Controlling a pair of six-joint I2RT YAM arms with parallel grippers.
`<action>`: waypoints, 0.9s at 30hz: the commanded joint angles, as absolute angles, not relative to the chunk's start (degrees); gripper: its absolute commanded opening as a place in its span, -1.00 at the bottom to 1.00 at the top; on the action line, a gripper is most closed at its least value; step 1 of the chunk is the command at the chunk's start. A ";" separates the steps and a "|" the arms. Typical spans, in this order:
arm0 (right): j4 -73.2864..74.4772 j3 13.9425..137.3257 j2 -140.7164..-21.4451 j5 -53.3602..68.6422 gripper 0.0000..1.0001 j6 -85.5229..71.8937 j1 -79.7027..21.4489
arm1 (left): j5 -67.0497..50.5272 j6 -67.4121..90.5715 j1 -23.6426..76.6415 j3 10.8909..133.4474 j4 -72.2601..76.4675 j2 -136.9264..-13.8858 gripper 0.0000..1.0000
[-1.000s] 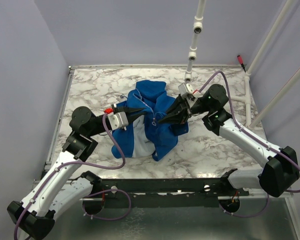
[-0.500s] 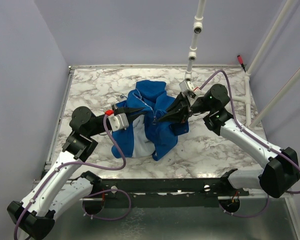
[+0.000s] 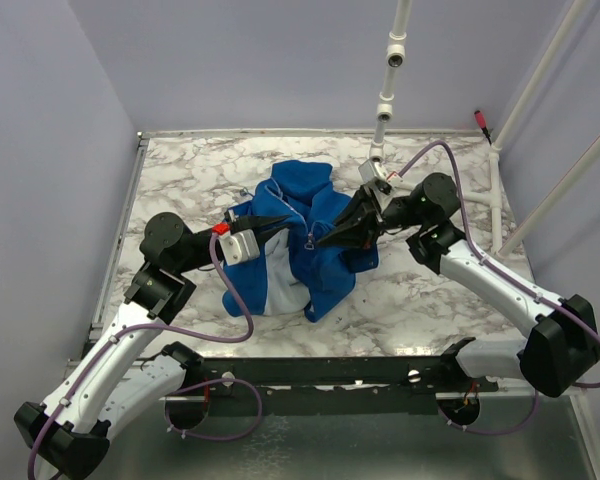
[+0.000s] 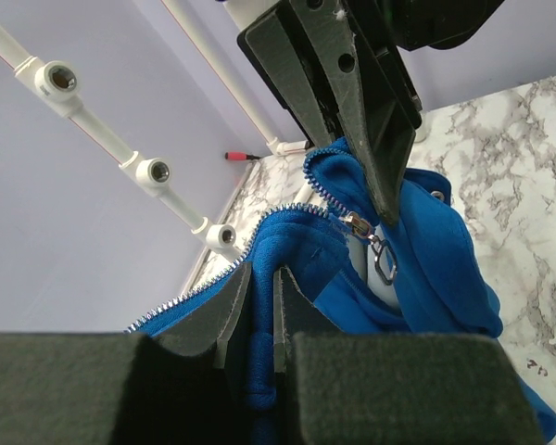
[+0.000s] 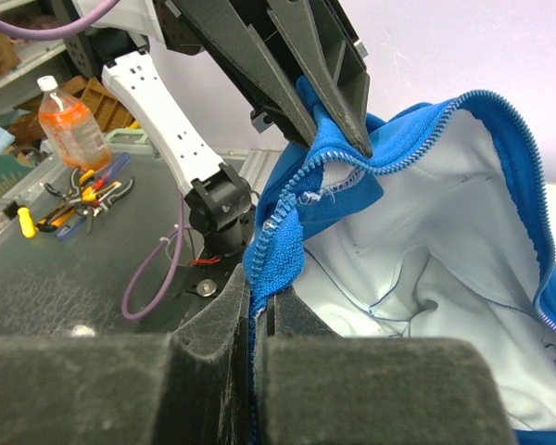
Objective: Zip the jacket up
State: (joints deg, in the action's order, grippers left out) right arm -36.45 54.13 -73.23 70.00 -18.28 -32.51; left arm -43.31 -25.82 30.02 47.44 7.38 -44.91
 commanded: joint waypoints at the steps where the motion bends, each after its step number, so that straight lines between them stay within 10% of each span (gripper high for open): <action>1: -41.19 53.15 -72.90 68.53 -0.99 -22.13 -32.43 | -45.76 -27.15 30.15 48.92 8.57 -44.21 -1.00; 27: -29.62 57.22 -73.70 70.29 -0.99 -19.85 -32.41 | -45.44 -30.05 30.17 49.17 7.12 -44.44 -1.00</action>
